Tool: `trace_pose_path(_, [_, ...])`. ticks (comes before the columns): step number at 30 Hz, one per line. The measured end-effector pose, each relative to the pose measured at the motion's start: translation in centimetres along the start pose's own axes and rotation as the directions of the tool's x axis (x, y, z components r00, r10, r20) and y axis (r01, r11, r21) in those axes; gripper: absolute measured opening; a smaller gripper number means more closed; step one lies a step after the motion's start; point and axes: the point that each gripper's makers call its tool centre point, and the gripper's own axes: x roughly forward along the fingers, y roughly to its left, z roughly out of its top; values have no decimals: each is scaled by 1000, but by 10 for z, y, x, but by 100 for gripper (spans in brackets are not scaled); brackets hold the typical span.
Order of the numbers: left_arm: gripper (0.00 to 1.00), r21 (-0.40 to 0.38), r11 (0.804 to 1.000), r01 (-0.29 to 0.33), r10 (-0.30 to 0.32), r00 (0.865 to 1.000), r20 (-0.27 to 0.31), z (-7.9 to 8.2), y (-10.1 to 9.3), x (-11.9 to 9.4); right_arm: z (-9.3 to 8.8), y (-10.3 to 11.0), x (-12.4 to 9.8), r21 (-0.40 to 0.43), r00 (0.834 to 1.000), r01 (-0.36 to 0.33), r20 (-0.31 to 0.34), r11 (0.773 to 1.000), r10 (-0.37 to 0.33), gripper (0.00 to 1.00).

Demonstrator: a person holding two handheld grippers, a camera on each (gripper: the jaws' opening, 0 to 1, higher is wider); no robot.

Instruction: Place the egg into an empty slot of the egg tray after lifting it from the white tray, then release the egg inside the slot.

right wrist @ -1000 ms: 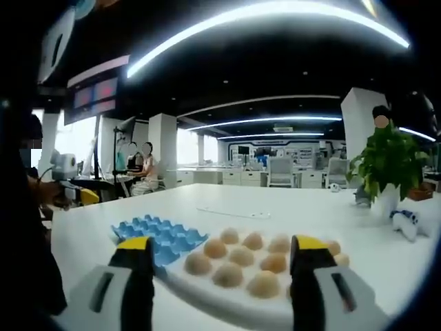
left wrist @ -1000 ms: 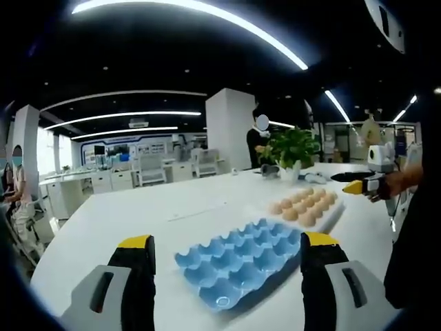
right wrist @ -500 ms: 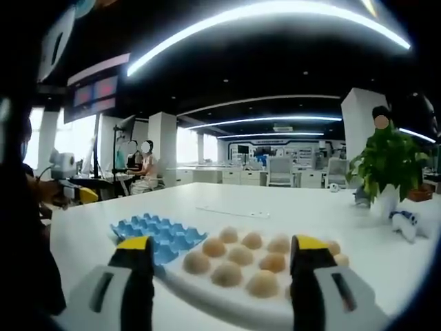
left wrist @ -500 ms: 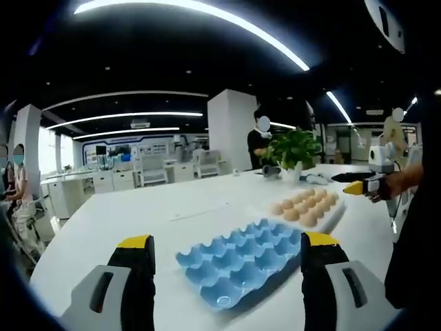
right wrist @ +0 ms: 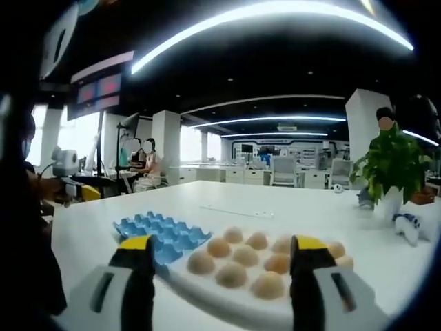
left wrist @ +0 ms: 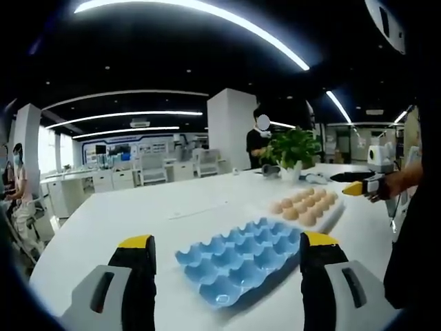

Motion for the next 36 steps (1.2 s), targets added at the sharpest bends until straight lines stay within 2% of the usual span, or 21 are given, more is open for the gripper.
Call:
trace_pose_path(5, [87, 2, 1000, -5, 5, 1000, 1, 0, 2, -1, -7, -2, 5, -43, 999, 28, -32, 999, -29, 80])
trace_pose_path(10, [87, 5, 1000, -2, 2, 1000, -4, -1, 1, -1, -12, 8, 15, -74, 998, 20, -58, 997, -24, 77])
trace_pose_path(11, [87, 7, 1000, -1, 1, 1000, -5, -1, 1, -1, -15, 10, 19, -92, 996, 17, -82, 996, -25, 75])
trace_pose_path(15, [87, 0, 1000, -1, 1, 1000, -5, -2, 0, -1, -17, 17, 32, -107, 994, 9, -107, 994, -20, 58])
trace_pose_path(18, [86, 2, 1000, 3, -3, 1000, -4, -2, -1, -1, -20, 21, 45, -129, 992, 6, -128, 992, -23, 55])
trace_pose_path(20, [85, -2, 1000, 7, -7, 1000, -9, -3, -1, -1, -27, 28, 54, -102, 986, -33, -165, 994, 16, 48])
trace_pose_path(21, [86, 0, 1000, 5, -5, 1000, -6, -3, -1, -1, -33, 31, 57, -71, 978, -46, -207, 996, 30, 40])
trace_pose_path(22, [86, 0, 1000, 5, -5, 1000, -6, -2, -1, -1, -34, 32, 58, -68, 975, -54, -218, 996, 38, 33])
trace_pose_path(23, [85, -3, 1000, 7, -7, 1000, -6, -2, -1, -1, -41, 36, 63, -61, 964, -73, -260, 995, 54, 30])
trace_pose_path(26, [85, -5, 1000, 3, -3, 1000, -6, -3, -1, -1, -48, 35, 71, -97, 961, -75, -274, 992, 46, 37])
trace_pose_path(28, [85, -7, 1000, 4, -4, 1000, -7, -3, -1, -1, -55, 39, 72, -112, 947, -108, -313, 988, 68, 34])
trace_pose_path(29, [85, -8, 1000, 4, -4, 1000, -8, -3, -1, -1, -62, 39, 71, -109, 932, -118, -355, 987, 73, 31])
trace_pose_path(33, [86, -10, 1000, -9, 9, 1000, -5, -3, 3, -2, -70, 41, 76, -118, 920, -137, -383, 983, 82, 27])
trace_pose_path(36, [84, -11, 1000, -11, 11, 1000, 0, -2, 7, -3, -78, 46, 75, -182, 893, -189, -441, 965, 91, 26])
